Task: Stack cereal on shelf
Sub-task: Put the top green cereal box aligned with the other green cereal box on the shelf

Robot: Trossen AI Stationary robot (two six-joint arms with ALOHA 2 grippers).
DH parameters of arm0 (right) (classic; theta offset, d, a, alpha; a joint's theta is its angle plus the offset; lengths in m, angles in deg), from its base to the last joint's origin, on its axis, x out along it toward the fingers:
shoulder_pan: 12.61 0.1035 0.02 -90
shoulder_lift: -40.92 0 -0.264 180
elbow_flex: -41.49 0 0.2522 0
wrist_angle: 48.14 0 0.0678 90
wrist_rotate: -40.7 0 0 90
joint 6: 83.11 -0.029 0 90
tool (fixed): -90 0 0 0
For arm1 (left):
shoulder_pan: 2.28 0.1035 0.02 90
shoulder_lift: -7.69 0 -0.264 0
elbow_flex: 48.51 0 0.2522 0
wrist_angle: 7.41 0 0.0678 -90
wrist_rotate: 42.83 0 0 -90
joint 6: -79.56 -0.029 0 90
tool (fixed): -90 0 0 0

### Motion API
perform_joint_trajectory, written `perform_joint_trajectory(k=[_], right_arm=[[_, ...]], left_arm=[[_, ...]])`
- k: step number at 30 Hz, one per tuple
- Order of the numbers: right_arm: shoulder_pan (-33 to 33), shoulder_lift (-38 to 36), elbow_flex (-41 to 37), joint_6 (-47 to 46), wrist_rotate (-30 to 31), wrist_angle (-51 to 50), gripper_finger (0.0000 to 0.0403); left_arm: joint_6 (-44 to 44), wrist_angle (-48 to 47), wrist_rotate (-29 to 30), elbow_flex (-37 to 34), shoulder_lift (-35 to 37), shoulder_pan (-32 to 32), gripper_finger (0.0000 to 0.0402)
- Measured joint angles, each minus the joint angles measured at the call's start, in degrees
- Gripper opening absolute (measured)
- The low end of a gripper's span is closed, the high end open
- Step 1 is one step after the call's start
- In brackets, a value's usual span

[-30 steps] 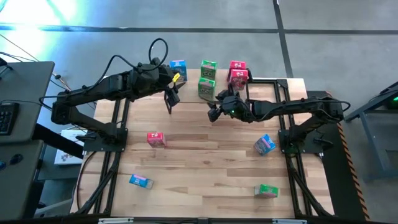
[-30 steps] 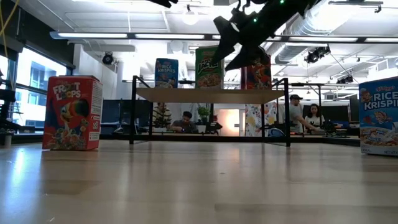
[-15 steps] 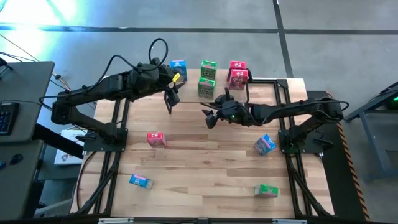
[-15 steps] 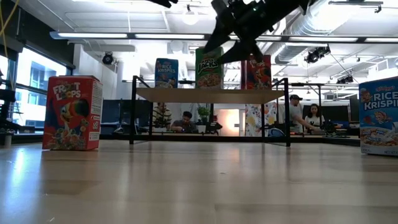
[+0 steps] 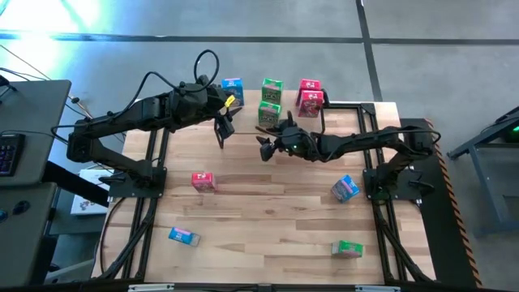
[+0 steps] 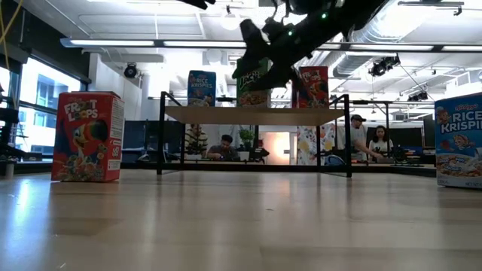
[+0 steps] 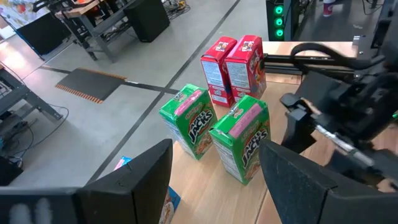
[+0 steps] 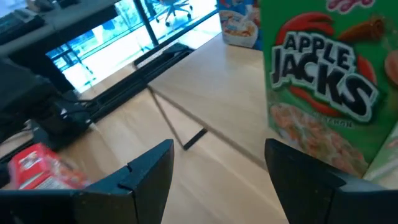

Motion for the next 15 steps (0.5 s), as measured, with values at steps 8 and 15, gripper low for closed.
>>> perform_joint_trajectory(k=[8, 15], right_arm=[[-1.7, 1.3, 0.0, -0.1, 1.2, 0.9, 0.0245], [-3.3, 1.3, 0.0, 0.9, 1.2, 0.7, 0.0245]], left_arm=[[0.0, 0.0, 0.0, 0.0, 0.0, 0.0, 0.0232], [0.0, 0.0, 0.0, 0.0, 0.0, 0.0, 0.0232]])
